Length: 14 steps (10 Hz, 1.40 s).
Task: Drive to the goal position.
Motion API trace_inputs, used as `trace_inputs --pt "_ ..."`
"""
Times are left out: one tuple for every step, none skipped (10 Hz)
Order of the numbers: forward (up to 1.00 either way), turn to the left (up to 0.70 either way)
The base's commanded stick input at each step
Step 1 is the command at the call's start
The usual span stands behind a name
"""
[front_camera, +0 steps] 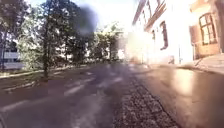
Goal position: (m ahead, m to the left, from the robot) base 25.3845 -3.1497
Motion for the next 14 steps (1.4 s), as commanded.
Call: trace_inputs --pt "0.5 0.0" --pt "0.5 0.0" --pt "0.5 0.0" --pt "0.5 0.0" --pt "0.5 0.0" --pt "0.5 0.0" --pt "0.5 0.0" --pt "0.5 0.0" --pt "0.5 0.0" --pt "0.5 0.0" --pt "0.5 0.0" --pt "0.5 -0.33" --pt "0.5 -0.5" --pt "0.5 -0.5"
